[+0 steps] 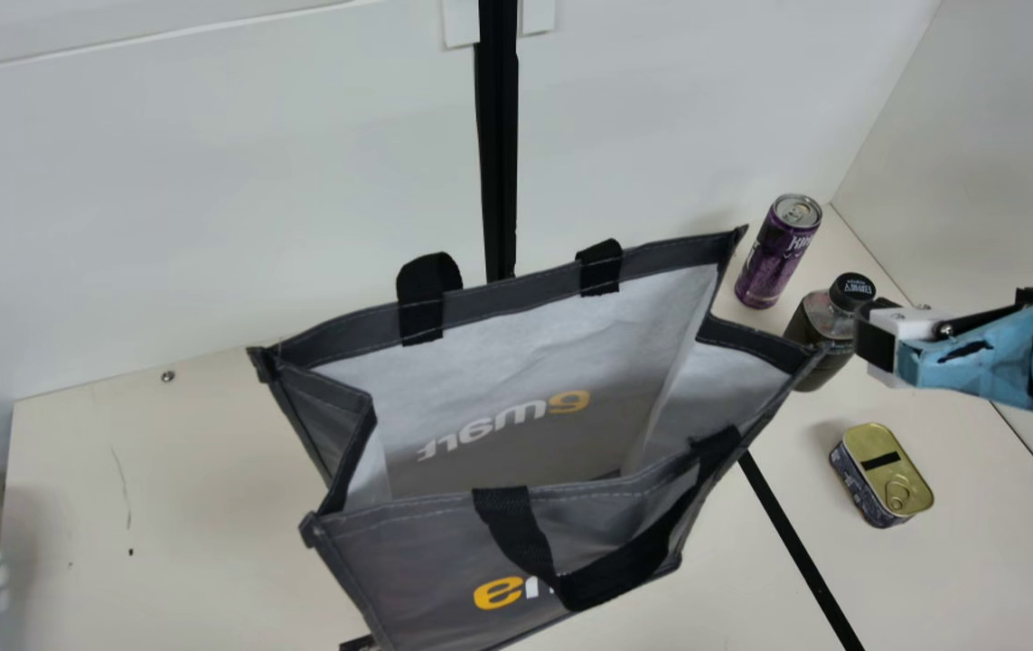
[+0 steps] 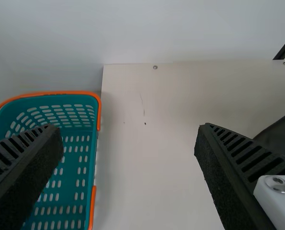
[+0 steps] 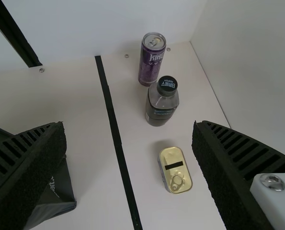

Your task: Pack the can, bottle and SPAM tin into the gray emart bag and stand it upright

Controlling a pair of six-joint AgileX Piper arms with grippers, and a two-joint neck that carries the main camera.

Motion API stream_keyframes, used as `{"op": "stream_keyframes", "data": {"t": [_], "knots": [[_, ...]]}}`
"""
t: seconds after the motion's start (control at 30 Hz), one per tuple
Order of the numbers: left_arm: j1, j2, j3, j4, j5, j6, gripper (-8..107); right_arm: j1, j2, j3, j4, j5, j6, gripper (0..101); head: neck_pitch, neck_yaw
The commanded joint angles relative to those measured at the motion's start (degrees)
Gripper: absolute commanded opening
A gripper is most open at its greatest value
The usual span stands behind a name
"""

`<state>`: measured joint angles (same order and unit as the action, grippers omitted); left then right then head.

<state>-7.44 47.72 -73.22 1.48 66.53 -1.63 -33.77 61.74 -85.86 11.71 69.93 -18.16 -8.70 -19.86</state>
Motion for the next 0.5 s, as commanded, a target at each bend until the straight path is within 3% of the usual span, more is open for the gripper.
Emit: {"op": "stream_keyframes", "data": {"t": [0.0,0.47], "knots": [[-1.2,0.9,-0.9,0.7,-0.3,-0.4,90,0.0,0.0,0.0,0.0,0.0,0.0,95,-1.3,-0.1],[-10.4,8.8,-9.5,5.2,-2.0,-1.4,90,0.0,0.0,0.0,0.0,0.0,0.0,95,-1.3,-0.1]]}}
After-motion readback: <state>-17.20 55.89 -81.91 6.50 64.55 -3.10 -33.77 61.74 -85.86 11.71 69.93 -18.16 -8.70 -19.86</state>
